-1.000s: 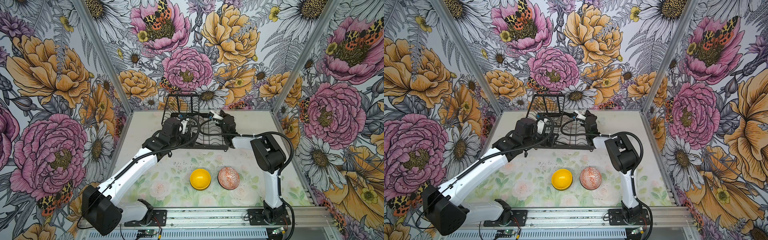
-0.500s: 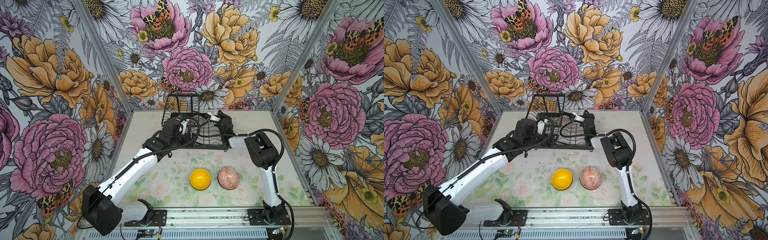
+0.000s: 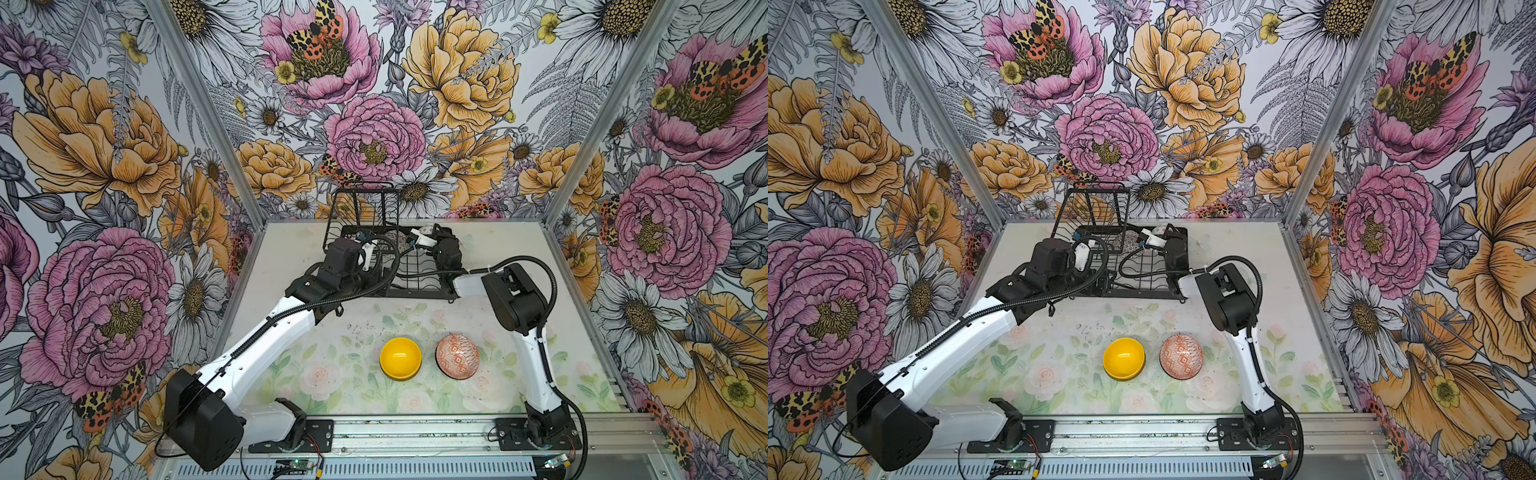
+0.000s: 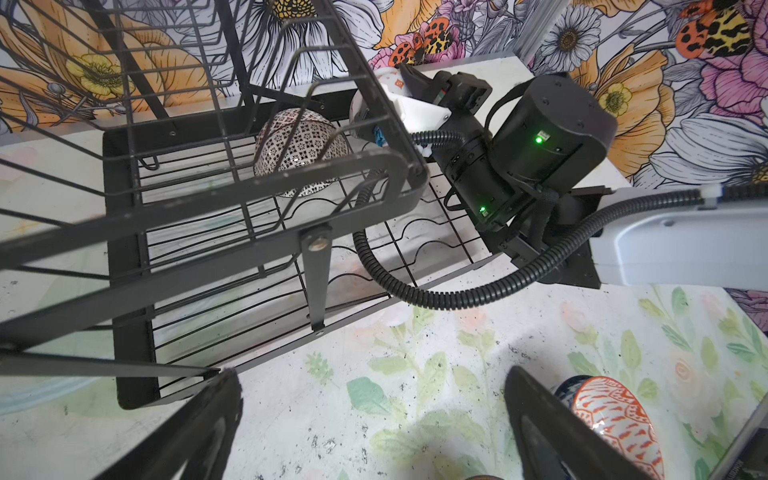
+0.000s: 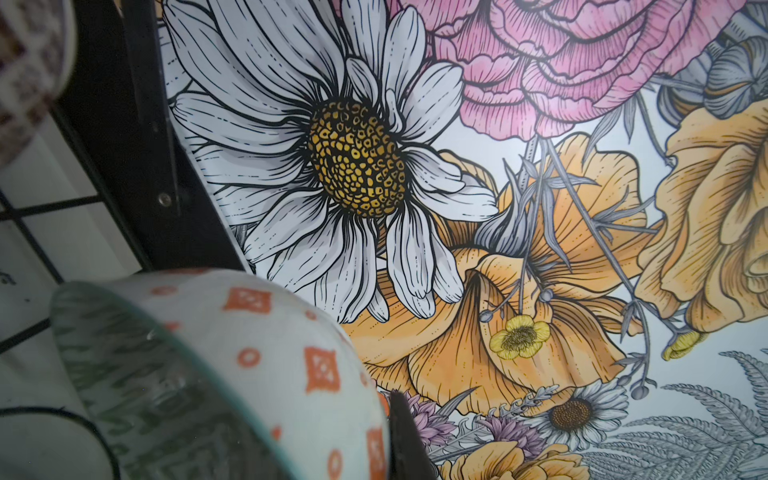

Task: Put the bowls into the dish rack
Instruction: 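Lower the green-patterned bowl into the rack slots with the right gripper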

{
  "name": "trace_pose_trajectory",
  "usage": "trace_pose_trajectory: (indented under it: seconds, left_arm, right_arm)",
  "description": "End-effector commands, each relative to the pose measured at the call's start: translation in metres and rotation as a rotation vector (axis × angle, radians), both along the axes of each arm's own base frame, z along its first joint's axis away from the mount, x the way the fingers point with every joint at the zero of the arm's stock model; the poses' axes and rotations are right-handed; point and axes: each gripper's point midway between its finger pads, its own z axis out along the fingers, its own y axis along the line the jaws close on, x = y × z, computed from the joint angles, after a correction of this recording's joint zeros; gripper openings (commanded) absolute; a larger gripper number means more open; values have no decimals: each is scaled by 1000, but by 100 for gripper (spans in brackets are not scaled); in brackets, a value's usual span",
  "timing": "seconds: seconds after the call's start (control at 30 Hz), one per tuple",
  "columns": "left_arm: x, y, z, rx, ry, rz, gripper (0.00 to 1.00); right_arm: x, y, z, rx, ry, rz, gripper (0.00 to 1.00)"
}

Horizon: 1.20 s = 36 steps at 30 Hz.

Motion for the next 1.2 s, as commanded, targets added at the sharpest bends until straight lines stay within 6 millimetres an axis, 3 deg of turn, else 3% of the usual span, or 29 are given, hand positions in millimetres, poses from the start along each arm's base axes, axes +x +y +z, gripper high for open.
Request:
trace_pose_trajectory:
  seconds: [0.0, 0.6, 0.9, 1.17]
  left_arm:
    - [-3, 2, 6, -15, -22, -17, 99]
    - [-3, 4, 4, -16, -18, -12, 99]
    - [-5, 5, 5, -20, -21, -11, 99]
    - [-4, 2, 5, -26, -23, -21, 99]
  right_arm:
    - [4, 3, 22, 14, -90, -11, 0]
    - [-2, 9, -14, -18, 68, 59, 0]
    - [0, 4, -1, 41, 80, 52, 1]
    - [-2, 0, 8, 91, 105, 50, 18]
